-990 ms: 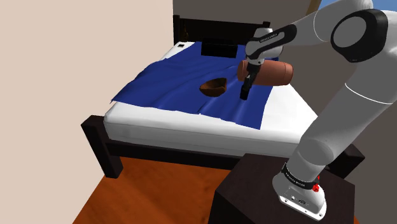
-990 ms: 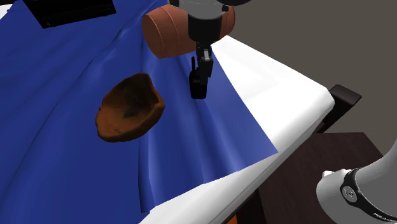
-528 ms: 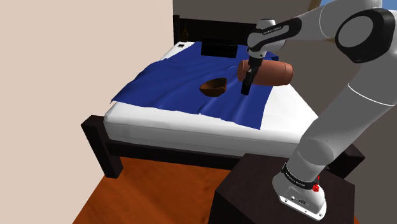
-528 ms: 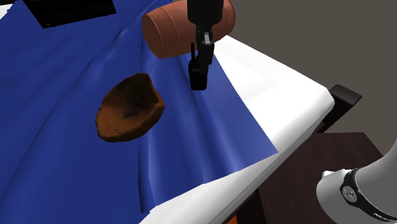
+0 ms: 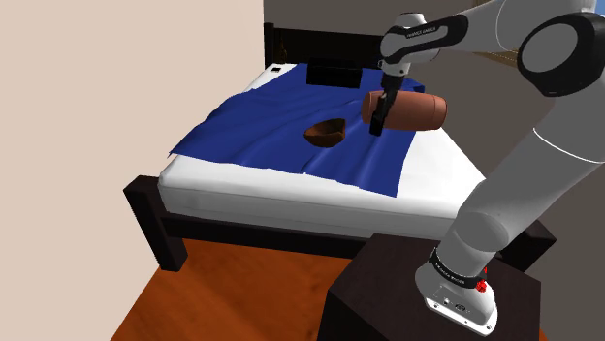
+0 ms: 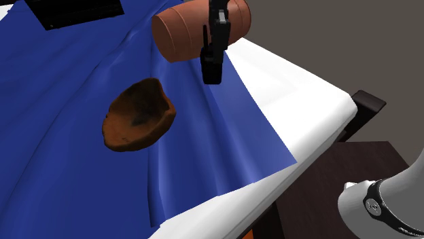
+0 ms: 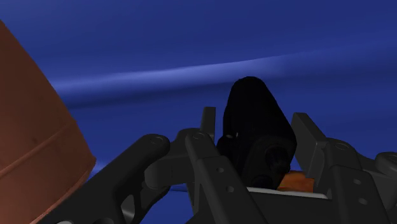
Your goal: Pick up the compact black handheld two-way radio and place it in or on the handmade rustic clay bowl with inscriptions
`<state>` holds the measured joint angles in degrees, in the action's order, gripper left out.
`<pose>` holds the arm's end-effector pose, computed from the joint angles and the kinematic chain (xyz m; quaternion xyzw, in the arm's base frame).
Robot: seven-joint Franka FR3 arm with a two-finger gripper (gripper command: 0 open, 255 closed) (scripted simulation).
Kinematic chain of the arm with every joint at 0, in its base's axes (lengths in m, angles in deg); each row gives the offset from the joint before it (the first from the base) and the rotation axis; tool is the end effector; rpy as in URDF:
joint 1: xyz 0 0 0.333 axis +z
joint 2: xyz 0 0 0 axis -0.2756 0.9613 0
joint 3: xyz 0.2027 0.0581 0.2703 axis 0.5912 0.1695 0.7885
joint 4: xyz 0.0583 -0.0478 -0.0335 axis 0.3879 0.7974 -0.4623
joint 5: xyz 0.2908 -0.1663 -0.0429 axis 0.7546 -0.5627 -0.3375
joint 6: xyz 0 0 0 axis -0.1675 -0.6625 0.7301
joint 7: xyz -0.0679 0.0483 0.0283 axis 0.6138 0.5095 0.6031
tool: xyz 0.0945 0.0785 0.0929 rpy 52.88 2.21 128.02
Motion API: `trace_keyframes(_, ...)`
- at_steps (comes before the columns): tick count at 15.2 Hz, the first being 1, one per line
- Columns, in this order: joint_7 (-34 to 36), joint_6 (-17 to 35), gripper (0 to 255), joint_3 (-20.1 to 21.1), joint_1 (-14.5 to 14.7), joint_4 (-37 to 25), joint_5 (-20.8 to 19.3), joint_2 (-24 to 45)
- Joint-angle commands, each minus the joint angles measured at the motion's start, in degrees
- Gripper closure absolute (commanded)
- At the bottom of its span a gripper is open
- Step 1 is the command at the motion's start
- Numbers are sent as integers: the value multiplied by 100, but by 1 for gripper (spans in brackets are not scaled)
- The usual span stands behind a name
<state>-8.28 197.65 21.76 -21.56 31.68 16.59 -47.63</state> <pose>0.3751 -0.2637 0.5071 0.9993 0.0359 0.0067 0.0068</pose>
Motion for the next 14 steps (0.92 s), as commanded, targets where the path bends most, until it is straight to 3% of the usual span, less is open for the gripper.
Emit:
trace_keyframes(1,1,-135,255,8,3,-121,-3,-14)
trace_keyframes(14,-18,-1137,255,49,31,-1127,24,-9)
